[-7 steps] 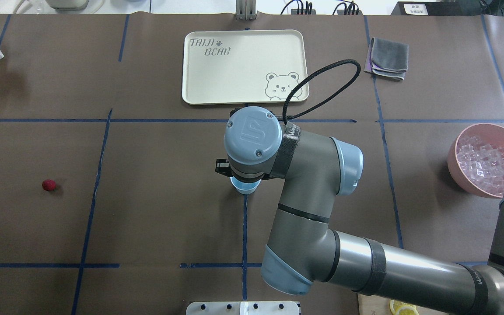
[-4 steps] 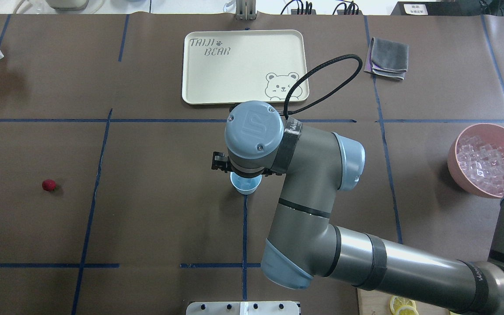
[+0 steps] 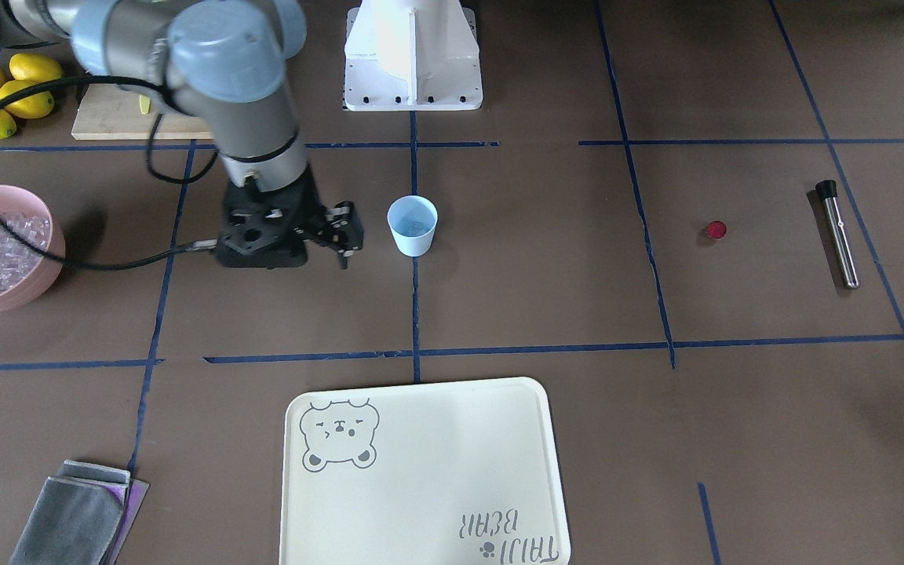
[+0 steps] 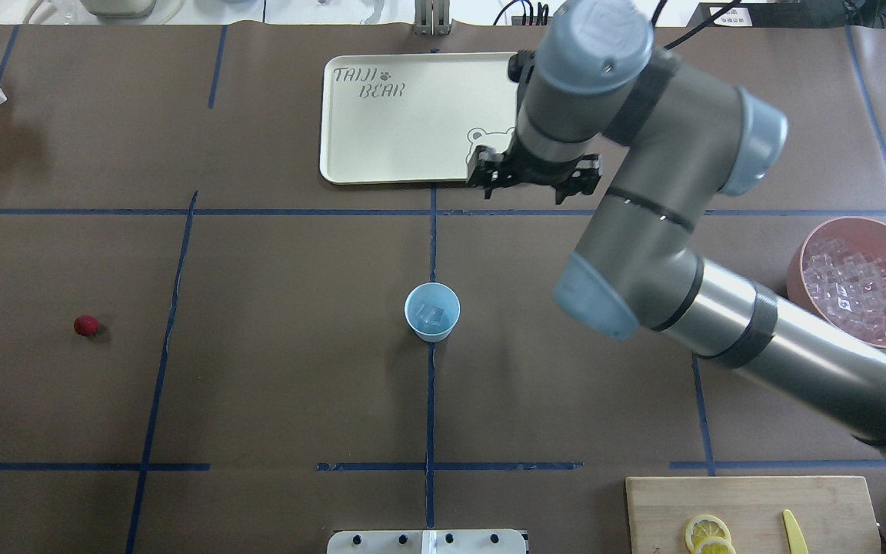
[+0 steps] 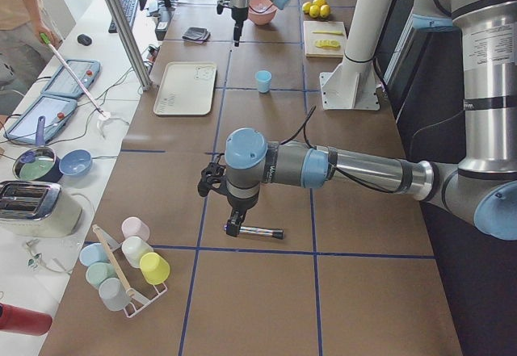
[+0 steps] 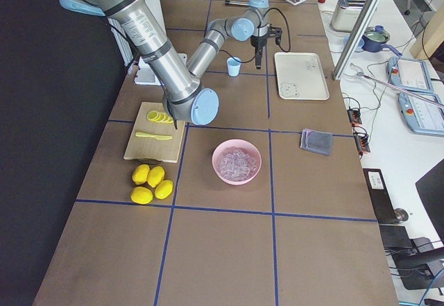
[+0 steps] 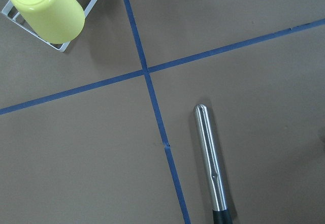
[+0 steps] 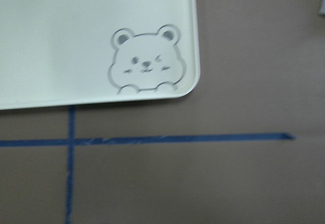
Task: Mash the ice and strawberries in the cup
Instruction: 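Open the right gripper over the cup and withdraw it beside the bowl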
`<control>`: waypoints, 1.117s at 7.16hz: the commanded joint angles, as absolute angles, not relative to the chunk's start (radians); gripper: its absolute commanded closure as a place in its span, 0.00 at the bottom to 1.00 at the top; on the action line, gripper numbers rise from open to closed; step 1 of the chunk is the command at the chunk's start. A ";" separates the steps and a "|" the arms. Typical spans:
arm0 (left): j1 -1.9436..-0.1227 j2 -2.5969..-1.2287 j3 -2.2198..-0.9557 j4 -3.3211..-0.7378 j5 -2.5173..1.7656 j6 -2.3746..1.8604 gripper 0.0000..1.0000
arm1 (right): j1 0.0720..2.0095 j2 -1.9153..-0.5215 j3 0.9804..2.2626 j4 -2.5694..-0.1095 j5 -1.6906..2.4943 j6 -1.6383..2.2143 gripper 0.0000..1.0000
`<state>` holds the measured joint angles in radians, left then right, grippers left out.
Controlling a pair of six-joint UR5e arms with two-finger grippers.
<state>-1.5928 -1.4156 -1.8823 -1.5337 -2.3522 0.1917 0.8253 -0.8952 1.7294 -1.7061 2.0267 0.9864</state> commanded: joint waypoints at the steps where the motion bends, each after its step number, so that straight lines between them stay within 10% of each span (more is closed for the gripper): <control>1: -1.594 -1.427 -1.885 -1.551 -2.359 0.190 0.00 | 1.096 -1.097 1.772 -1.706 2.199 0.531 0.01; 8: -1.545 -1.532 -1.896 -1.658 -2.469 0.100 0.00 | 1.598 -1.727 1.772 -1.694 2.258 -0.230 0.01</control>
